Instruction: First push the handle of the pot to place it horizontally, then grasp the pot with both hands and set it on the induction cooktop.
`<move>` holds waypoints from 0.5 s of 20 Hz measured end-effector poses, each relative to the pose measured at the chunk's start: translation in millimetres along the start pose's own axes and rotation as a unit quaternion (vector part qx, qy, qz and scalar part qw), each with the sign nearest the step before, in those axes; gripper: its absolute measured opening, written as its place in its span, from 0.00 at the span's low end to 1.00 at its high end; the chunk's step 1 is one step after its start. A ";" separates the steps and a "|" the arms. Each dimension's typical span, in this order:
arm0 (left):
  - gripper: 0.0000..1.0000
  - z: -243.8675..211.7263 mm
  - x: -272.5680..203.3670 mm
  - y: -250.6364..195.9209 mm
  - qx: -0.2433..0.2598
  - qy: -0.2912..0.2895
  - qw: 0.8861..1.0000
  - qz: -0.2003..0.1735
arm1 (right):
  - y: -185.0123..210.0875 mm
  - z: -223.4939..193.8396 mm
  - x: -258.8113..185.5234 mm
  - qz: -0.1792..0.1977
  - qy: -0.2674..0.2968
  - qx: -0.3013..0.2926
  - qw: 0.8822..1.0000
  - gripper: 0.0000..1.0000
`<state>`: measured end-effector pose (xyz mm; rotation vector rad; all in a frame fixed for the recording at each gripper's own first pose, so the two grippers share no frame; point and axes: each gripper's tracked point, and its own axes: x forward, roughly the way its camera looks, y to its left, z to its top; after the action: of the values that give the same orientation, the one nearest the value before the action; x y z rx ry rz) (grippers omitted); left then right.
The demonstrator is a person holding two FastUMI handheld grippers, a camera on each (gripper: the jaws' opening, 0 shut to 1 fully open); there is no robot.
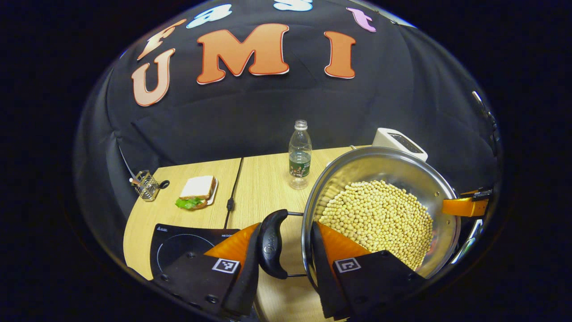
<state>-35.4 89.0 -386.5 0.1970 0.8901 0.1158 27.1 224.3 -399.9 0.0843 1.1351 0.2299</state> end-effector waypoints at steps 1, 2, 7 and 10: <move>0.63 2.7 -9.0 1.2 -0.003 -0.003 1.000 0.006 | 1.3 4.3 -5.9 0.004 -0.005 -0.003 1.000 0.50; 0.63 4.5 -16.2 4.4 -0.006 -0.006 1.000 0.013 | 2.6 5.9 -11.1 0.009 -0.009 -0.007 1.000 0.50; 0.62 7.6 -39.8 28.3 -0.024 -0.008 0.999 0.031 | 31.0 10.3 -26.5 0.025 -0.024 -0.027 0.999 0.50; 0.63 6.5 -44.7 55.2 -0.026 -0.007 0.999 0.028 | 53.4 8.0 -33.6 0.023 -0.029 -0.021 0.999 0.50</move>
<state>-59.3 133.9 -336.6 0.1749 0.8678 0.1893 13.4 269.1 -356.9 0.0796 1.0717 0.2905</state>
